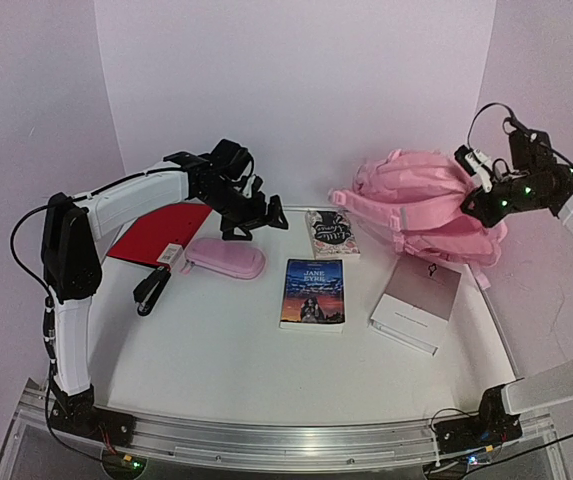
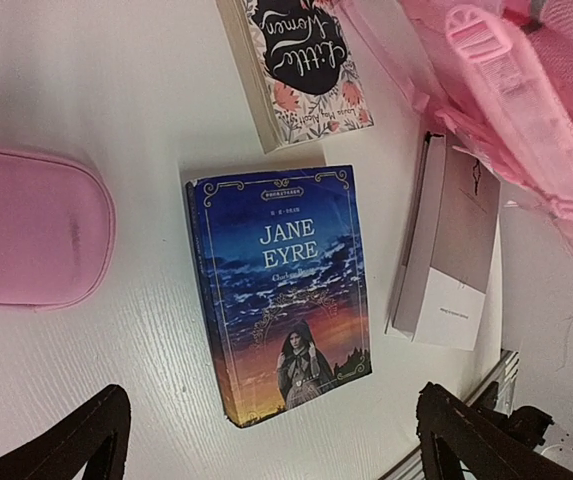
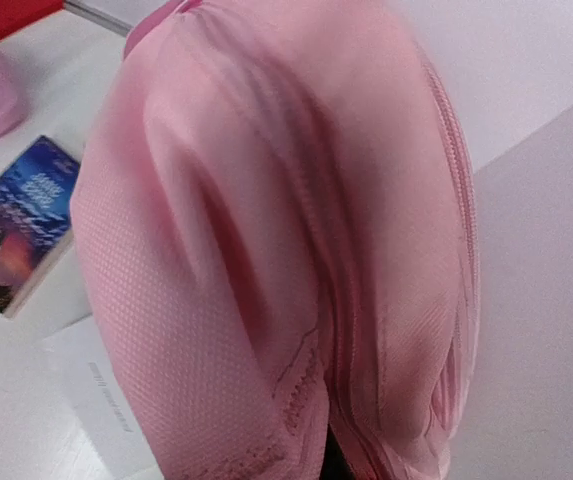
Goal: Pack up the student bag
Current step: Place the student bag at the center of the board.
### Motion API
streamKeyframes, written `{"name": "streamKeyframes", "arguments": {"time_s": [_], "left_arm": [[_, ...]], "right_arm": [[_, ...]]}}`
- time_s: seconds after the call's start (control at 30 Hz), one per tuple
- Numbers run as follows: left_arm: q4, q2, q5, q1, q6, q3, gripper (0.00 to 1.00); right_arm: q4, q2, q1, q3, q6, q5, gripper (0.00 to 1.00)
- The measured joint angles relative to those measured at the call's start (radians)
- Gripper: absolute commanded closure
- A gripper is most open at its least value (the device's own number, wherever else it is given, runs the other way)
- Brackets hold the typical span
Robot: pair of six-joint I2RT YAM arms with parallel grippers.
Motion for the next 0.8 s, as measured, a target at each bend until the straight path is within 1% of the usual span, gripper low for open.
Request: {"name": "streamKeyframes", "arguments": {"time_s": [0.1, 0.2, 0.3, 0.4, 0.43, 0.47, 0.5, 0.53, 0.57, 0.6, 0.63, 0.73, 0.8], "left_arm": [[-0.005, 0.0, 0.0, 0.003, 0.0, 0.0, 0.0], [-0.006, -0.005, -0.005, 0.009, -0.001, 0.0, 0.0], [-0.004, -0.024, -0.005, 0.012, -0.001, -0.019, 0.0], [-0.002, -0.059, -0.002, 0.015, -0.001, -0.074, 0.0], [0.003, -0.07, 0.001, 0.015, -0.001, -0.097, 0.0], [0.005, -0.08, 0.004, 0.015, -0.001, -0.119, 0.0], [0.004, -0.088, 0.008, 0.015, -0.001, -0.138, 0.0], [0.003, -0.09, 0.011, 0.015, -0.001, -0.147, 0.0], [0.001, -0.09, 0.012, 0.015, -0.001, -0.152, 0.0], [0.0, -0.09, 0.014, 0.015, 0.0, -0.155, 0.0], [-0.003, -0.09, 0.015, 0.015, 0.0, -0.156, 0.0], [-0.004, -0.09, 0.02, 0.015, 0.003, -0.155, 0.0], [-0.004, -0.09, 0.024, 0.015, 0.004, -0.155, 0.0]], "right_arm": [[-0.016, 0.008, 0.016, -0.106, 0.063, -0.154, 1.0], [0.009, 0.071, 0.05, -0.226, 0.096, -0.274, 1.0], [0.044, 0.166, 0.071, -0.308, 0.113, -0.34, 1.0], [0.088, 0.245, 0.084, -0.318, 0.149, -0.368, 0.99], [0.112, 0.259, 0.091, -0.317, 0.164, -0.372, 0.9], [0.132, 0.271, 0.102, -0.312, 0.178, -0.372, 0.74], [0.144, 0.283, 0.114, -0.302, 0.191, -0.372, 0.54], [0.146, 0.298, 0.122, -0.284, 0.204, -0.379, 0.29], [0.141, 0.312, 0.13, -0.264, 0.21, -0.395, 0.09], [0.134, 0.324, 0.135, -0.242, 0.216, -0.4, 0.03], [0.115, 0.332, 0.139, -0.216, 0.218, -0.406, 0.02], [0.053, 0.327, 0.099, -0.135, 0.22, -0.416, 0.02], [0.018, 0.325, 0.034, -0.077, 0.226, -0.419, 0.02]]}}
